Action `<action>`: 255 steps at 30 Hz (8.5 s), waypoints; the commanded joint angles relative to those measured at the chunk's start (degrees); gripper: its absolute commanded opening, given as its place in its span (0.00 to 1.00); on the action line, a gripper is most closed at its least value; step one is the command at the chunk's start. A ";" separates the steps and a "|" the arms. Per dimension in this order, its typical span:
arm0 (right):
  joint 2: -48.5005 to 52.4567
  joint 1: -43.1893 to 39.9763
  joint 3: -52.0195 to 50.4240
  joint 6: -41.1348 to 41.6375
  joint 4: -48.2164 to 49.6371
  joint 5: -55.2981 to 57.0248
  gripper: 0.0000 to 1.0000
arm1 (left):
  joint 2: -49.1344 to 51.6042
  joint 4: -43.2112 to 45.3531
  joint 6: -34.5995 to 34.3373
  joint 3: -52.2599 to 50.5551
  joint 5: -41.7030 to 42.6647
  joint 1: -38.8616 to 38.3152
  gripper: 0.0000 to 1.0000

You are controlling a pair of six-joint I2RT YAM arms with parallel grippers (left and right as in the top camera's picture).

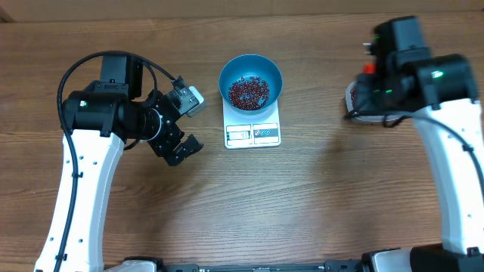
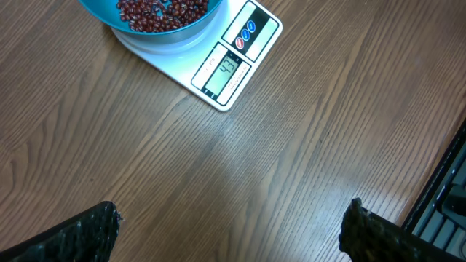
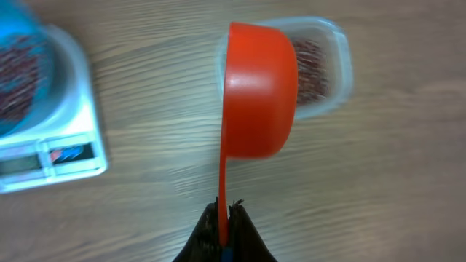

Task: Scoop item into bowl and weigh 150g on scale
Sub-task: 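Move the empty red cup with the right gripper back to the tub, then lower the red cup into the beans and scoop with the right gripper, then lift the filled red cup out of the tub with the right gripper, then carry the filled cup with the right gripper over the blue bowl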

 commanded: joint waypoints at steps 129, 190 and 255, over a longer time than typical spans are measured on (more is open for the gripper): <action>29.66 -26.43 -8.22 -5.07 12.63 -40.19 0.04 | -0.72 0.04 -0.42 1.14 0.11 0.22 0.99; 29.66 -38.91 -8.22 -31.52 -3.58 -65.40 0.04 | -0.72 0.04 -0.42 1.16 0.11 0.22 1.00; 29.53 11.26 7.78 -12.04 17.33 -42.51 0.04 | -0.72 0.04 -0.42 1.14 0.11 0.22 1.00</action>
